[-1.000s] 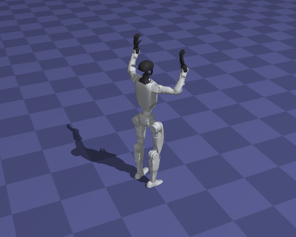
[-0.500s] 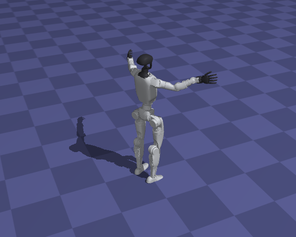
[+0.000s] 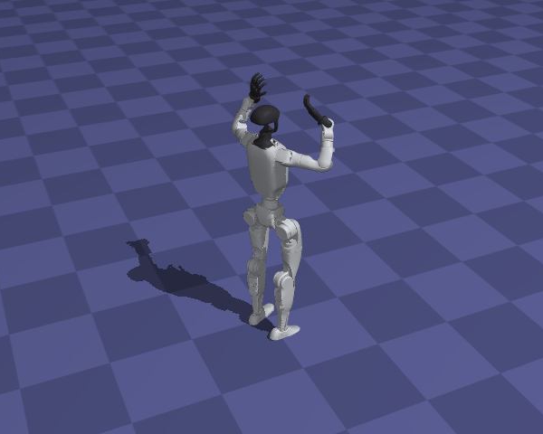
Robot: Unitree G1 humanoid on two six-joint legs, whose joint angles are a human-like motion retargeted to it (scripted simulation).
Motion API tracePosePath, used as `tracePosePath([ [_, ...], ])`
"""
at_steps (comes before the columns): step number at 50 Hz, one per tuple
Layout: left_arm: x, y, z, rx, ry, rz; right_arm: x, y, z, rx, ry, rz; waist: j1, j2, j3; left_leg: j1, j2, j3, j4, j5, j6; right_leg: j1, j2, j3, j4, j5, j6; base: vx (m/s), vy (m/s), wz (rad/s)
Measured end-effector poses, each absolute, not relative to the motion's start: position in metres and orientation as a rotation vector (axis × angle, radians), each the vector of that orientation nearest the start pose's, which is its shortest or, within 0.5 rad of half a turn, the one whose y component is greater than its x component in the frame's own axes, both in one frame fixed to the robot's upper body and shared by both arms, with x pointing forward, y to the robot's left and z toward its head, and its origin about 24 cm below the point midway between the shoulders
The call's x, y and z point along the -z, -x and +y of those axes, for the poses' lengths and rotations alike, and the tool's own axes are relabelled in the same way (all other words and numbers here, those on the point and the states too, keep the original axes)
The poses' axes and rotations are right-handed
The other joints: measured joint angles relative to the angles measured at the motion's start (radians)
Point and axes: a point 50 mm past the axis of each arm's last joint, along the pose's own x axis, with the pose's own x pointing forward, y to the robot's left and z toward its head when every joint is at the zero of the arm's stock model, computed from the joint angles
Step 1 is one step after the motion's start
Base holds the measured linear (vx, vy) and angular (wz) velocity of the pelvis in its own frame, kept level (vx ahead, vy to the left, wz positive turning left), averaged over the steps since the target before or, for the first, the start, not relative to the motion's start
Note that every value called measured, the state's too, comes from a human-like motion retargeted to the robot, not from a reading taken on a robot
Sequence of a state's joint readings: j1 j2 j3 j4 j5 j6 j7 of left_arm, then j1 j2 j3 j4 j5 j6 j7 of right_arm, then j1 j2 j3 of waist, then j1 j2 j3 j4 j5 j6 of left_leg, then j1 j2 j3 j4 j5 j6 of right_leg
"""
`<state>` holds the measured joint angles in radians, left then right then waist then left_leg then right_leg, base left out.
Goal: In place motions
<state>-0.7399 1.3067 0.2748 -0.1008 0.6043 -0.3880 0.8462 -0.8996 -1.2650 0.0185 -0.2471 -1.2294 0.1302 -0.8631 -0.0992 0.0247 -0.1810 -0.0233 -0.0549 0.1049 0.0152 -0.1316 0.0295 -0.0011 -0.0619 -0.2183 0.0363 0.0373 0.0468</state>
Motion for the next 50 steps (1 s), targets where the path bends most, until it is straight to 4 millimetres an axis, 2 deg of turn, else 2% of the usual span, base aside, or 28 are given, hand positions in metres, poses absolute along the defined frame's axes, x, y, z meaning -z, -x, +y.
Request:
tracePosePath([
  [2, -0.408, -0.164, 0.234, -0.873, -1.327, -2.023, -0.394, -0.2, -0.206, -1.523, -1.982, 2.343, -0.003, -0.004, 0.007, 0.007, 0.0, 0.001, 0.001, 0.001, 0.0, 0.008, 0.001, -0.001, 0.0, 0.001, 0.0, 0.0, 0.03, 0.01],
  [5, -0.385, -0.175, 0.241, -0.761, -1.282, -1.977, -0.36, -0.238, -0.234, -1.742, -2.341, 2.397, -0.006, -0.013, 0.025, 0.017, -0.001, 0.002, 0.004, 0.002, 0.003, 0.02, 0.001, 0.001, 0.001, 0.002, 0.001, -0.01, 0.03, 0.0],
  [7, -0.362, -0.189, 0.26, -0.725, -1.274, -1.777, -0.326, -0.26, -0.263, -2.079, -2.606, 2.214, -0.01, -0.021, 0.037, 0.022, -0.004, 0.003, 0.007, 0.004, 0.004, 0.025, -0.002, 0.002, 0.001, 0.002, 0.003, 0.0, 0.0, 0.0],
  [9, -0.327, -0.203, 0.29, -0.72, -1.235, -1.471, -0.279, -0.276, -0.29, -2.461, -2.867, 1.885, -0.015, -0.028, 0.045, 0.023, -0.009, 0.004, 0.009, 0.005, 0.006, 0.027, -0.007, 0.005, 0.001, 0.001, 0.005, 0.0, 0.0, 0.0],
  [11, -0.276, -0.214, 0.323, -0.705, -1.151, -1.084, -0.216, -0.288, -0.311, -2.832, -3.191, 1.361, -0.018, -0.033, 0.048, 0.021, -0.015, 0.004, 0.01, 0.007, 0.009, 0.025, -0.013, 0.008, 0.001, -0.001, 0.008, 0.0, 0.0, 0.0],
  [12, -0.244, -0.218, 0.338, -0.685, -1.092, -0.869, -0.179, -0.29, -0.318, -3.012, -3.367, 0.981, -0.019, -0.035, 0.05, 0.021, -0.018, 0.004, 0.01, 0.008, 0.01, 0.024, -0.015, 0.01, 0.001, -0.003, 0.009, 0.0, 0.0, 0.0],
  [13, -0.208, -0.22, 0.353, -0.655, -1.021, -0.642, -0.138, -0.289, -0.322, -3.187, -3.531, 0.48, -0.018, -0.037, 0.054, 0.022, -0.021, 0.005, 0.01, 0.009, 0.012, 0.025, -0.018, 0.012, 0.001, -0.004, 0.011, 0.01, 0.07, -0.04],
  [14, -0.166, -0.219, 0.365, -0.626, -0.933, -0.41, -0.095, -0.284, -0.324, -3.34, -3.644, -0.184, -0.015, -0.039, 0.059, 0.023, -0.024, 0.005, 0.01, 0.01, 0.014, 0.026, -0.021, 0.013, 0.002, -0.006, 0.013, 0.01, 0.09, -0.03],
  [15, -0.12, -0.213, 0.373, -0.591, -0.828, -0.181, -0.051, -0.274, -0.322, -3.445, -3.616, -1.037, -0.012, -0.04, 0.066, 0.025, -0.028, 0.004, 0.011, 0.011, 0.016, 0.027, -0.025, 0.014, 0.002, -0.008, 0.014, 0.0, 0.09, -0.02],
  [16, -0.073, -0.203, 0.376, -0.596, -0.702, 0.032, -0.01, -0.26, -0.315, 0.675, 0.688, 0.413, -0.008, -0.042, 0.074, 0.027, -0.031, 0.004, 0.011, 0.012, 0.019, 0.03, -0.028, 0.014, 0.002, -0.011, 0.016, -0.01, 0.09, -0.02],
  [18, 0.014, -0.173, 0.364, -0.615, -0.441, 0.384, 0.062, -0.22, -0.296, 0.447, 0.382, 0.709, -0.003, -0.046, 0.093, 0.034, -0.037, 0.005, 0.01, 0.015, 0.024, 0.037, -0.035, 0.014, 0.002, -0.017, 0.021, -0.01, 0.08, -0.02],
  [20, 0.084, -0.136, 0.335, -0.641, -0.214, 0.662, 0.116, -0.167, -0.275, 0.258, 0.13, 0.956, 0.001, -0.051, 0.116, 0.043, -0.044, 0.005, 0.011, 0.019, 0.029, 0.047, -0.044, 0.014, 0.002, -0.024, 0.025, -0.01, 0.09, -0.03],
  [22, 0.127, -0.09, 0.312, -0.564, -0.156, 0.898, 0.15, -0.106, -0.261, 0.127, 0.011, 1.199, 0.01, -0.051, 0.136, 0.049, -0.051, 0.004, 0.01, 0.022, 0.034, 0.051, -0.052, 0.014, 0.004, -0.032, 0.03, 0.0, 0.12, -0.09],
  [24, 0.15, -0.028, 0.296, -0.367, -0.215, 1.265, 0.169, -0.035, -0.242, 0.142, -0.063, 1.542, 0.024, -0.046, 0.146, 0.049, -0.058, 0.004, 0.008, 0.024, 0.041, 0.046, -0.06, 0.016, 0.006, -0.041, 0.034, -0.01, 0.17, -0.16],
  [25, 0.153, 0.01, 0.291, -0.247, -0.256, 1.51, 0.17, 0.001, -0.228, 0.177, -0.101, 1.736, 0.028, -0.045, 0.15, 0.048, -0.061, 0.004, 0.006, 0.026, 0.045, 0.042, -0.063, 0.016, 0.008, -0.046, 0.036, -0.01, 0.19, -0.19],
  [26, 0.153, 0.042, 0.282, 0.288, 0.747, -4.428, 0.168, 0.033, -0.212, 0.182, -0.195, 1.898, 0.031, -0.044, 0.159, 0.05, -0.064, 0.005, 0.003, 0.027, 0.048, 0.041, -0.067, 0.016, 0.01, -0.05, 0.038, -0.01, 0.17, -0.18],
  [27, 0.15, 0.069, 0.273, -0.062, 0.731, -4.231, 0.162, 0.062, -0.195, 0.183, -0.305, 2.036, 0.034, -0.043, 0.17, 0.051, -0.066, 0.005, 0.002, 0.028, 0.05, 0.039, -0.07, 0.015, 0.012, -0.055, 0.039, -0.01, 0.13, -0.16],
  [28, 0.147, 0.086, 0.263, -0.378, 0.712, -4.072, 0.157, 0.086, -0.18, 0.183, -0.442, 2.123, 0.037, -0.039, 0.182, 0.053, -0.066, 0.004, 0.001, 0.029, 0.052, 0.037, -0.072, 0.013, 0.017, -0.06, 0.039, 0.01, 0.13, -0.15],
  [30, 0.147, 0.108, 0.246, -0.826, 0.732, -3.906, 0.15, 0.114, -0.148, 0.257, -0.729, 2.136, 0.038, -0.029, 0.206, 0.05, -0.061, 0.001, 0.004, 0.031, 0.056, 0.027, -0.076, 0.009, 0.034, -0.068, 0.033, 0.04, 0.14, -0.15],
  [32, 0.152, 0.122, 0.228, -0.989, 0.823, -3.937, 0.149, 0.125, -0.124, 0.384, -0.972, 2.0, 0.039, -0.017, 0.224, 0.045, -0.05, 0.002, 0.005, 0.032, 0.058, 0.004, -0.073, 0.013, 0.069, -0.072, 0.015, 0.02, 0.11, -0.25],
  [34, 0.153, 0.133, 0.211, -0.939, 0.884, -4.011, 0.146, 0.133, -0.114, 0.496, -1.143, 1.907, 0.048, 0.0, 0.244, 0.046, -0.027, 0.016, 0.002, 0.035, 0.058, -0.027, -0.059, 0.043, 0.124, -0.068, -0.013, -0.07, 0.1, -0.53],
  [36, 0.153, 0.143, 0.195, -0.839, 0.819, -4.065, 0.143, 0.136, -0.11, 0.57, -1.219, 1.917, 0.061, 0.022, 0.265, 0.045, 0.006, 0.041, -0.002, 0.038, 0.055, -0.062, -0.03, 0.083, 0.192, -0.069, -0.055, -0.15, 0.1, -0.74],
  [38, 0.152, 0.146, 0.183, -0.808, 0.663, -4.093, 0.144, 0.132, -0.114, 0.595, -1.177, 1.959, 0.055, 0.036, 0.28, 0.036, 0.031, 0.062, -0.003, 0.042, 0.051, -0.096, 0.002, 0.099, 0.251, -0.067, -0.087, -0.19, 0.03, -0.51],
  [40, 0.154, 0.142, 0.179, -0.803, 0.518, -4.107, 0.151, 0.119, -0.129, 0.562, -1.03, 1.969, 0.023, 0.04, 0.294, 0.024, 0.044, 0.063, -0.003, 0.047, 0.048, -0.116, 0.034, 0.123, 0.281, -0.048, -0.097, -0.17, -0.02, 0.01],
  [42, 0.158, 0.129, 0.185, -0.741, 0.525, -4.149, 0.159, 0.1, -0.146, 0.458, -0.845, 1.947, -0.001, 0.035, 0.308, 0.021, 0.048, 0.062, -0.002, 0.053, 0.045, -0.114, 0.068, 0.183, 0.279, -0.029, -0.096, -0.11, -0.04, 0.2],
  [45, 0.166, 0.099, 0.2, -0.606, 0.69, -4.245, 0.166, 0.07, -0.172, 0.249, -0.565, 1.899, -0.005, 0.016, 0.308, 0.026, 0.034, 0.065, -0.004, 0.056, 0.043, -0.083, 0.086, 0.238, 0.22, -0.018, -0.093, -0.03, -0.07, 0.25],
  [48, 0.171, 0.061, 0.218, -0.488, 0.824, -4.348, 0.172, 0.042, -0.193, 0.047, -0.288, 1.829, 0.008, -0.026, 0.292, 0.042, -0.013, 0.048, -0.001, 0.054, 0.046, -0.024, 0.022, 0.107, 0.131, -0.017, -0.044, 0.11, -0.09, 0.44],
  [50, 0.173, 0.034, 0.226, -0.414, 0.845, -4.432, 0.174, 0.023, -0.205, -0.053, -0.124, 1.775, 0.046, -0.036, 0.275, 0.044, -0.02, 0.054, 0.005, 0.049, 0.047, -0.015, 0.022, 0.164, 0.108, -0.007, -0.007, 0.1, -0.09, 0.07],
])
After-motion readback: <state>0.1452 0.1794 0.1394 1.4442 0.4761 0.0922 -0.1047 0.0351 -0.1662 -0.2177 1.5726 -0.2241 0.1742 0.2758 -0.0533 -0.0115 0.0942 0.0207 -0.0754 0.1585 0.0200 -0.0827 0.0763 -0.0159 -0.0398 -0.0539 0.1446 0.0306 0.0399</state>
